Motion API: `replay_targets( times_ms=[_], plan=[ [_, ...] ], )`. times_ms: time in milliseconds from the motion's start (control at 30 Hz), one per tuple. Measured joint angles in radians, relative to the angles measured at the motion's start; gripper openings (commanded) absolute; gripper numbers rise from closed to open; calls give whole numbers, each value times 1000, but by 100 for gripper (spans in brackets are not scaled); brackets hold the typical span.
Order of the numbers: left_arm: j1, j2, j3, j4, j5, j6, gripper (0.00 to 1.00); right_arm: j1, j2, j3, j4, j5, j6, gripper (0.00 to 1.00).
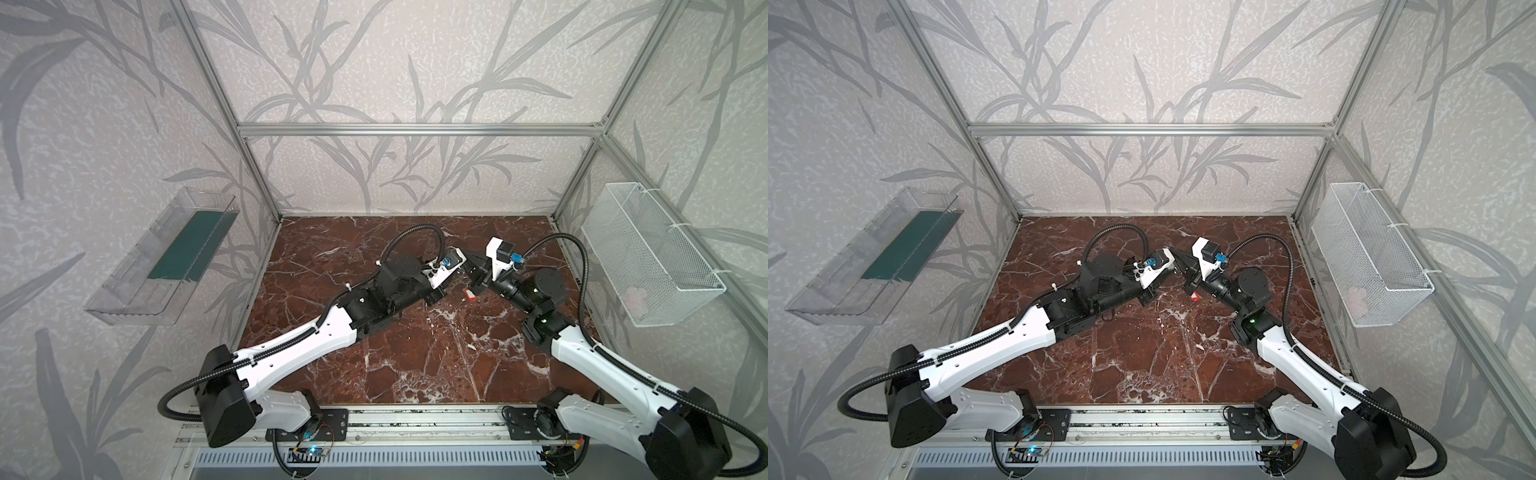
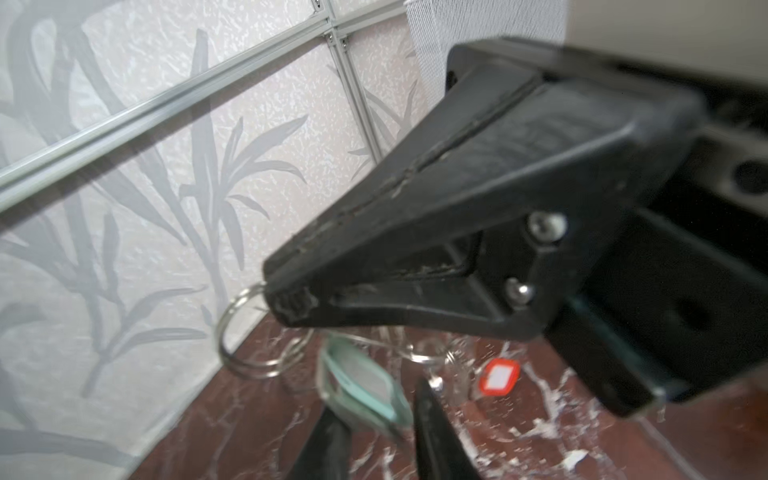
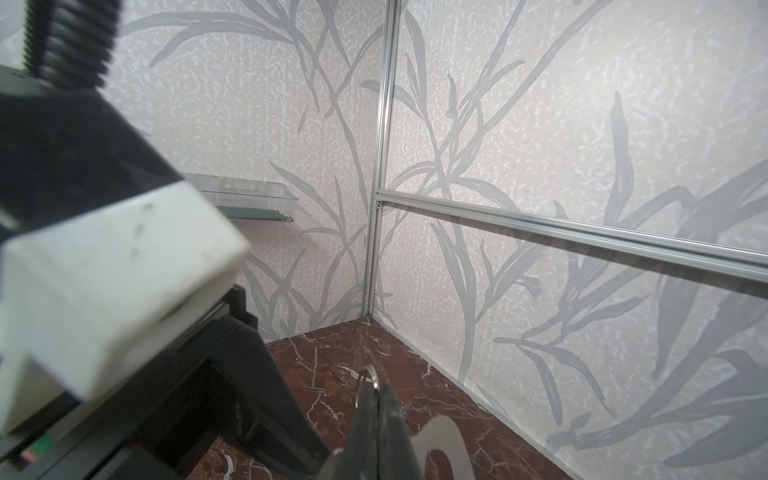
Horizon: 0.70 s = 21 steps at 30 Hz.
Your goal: Put the keys on the keyring
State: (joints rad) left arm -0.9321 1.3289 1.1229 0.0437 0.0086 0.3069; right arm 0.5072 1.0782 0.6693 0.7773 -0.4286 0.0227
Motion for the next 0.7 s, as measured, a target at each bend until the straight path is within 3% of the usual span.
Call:
replay_targets(
  times_ms=[167,300,500,700],
  plan=[
    [8,-50,-55,10,-28,7,44,0,1,-11,16,-8,0,0],
    [73,-129,-80,-11,2,5,43,-1,9,-27,38,-29,0,0],
    [209,-161,-7,-97,187,-10,41,-11,43,-33,80,-105,8,0],
    [234,-109,104,-206,380,8,39,-16,54,-33,121,-179,14,0]
  ],
)
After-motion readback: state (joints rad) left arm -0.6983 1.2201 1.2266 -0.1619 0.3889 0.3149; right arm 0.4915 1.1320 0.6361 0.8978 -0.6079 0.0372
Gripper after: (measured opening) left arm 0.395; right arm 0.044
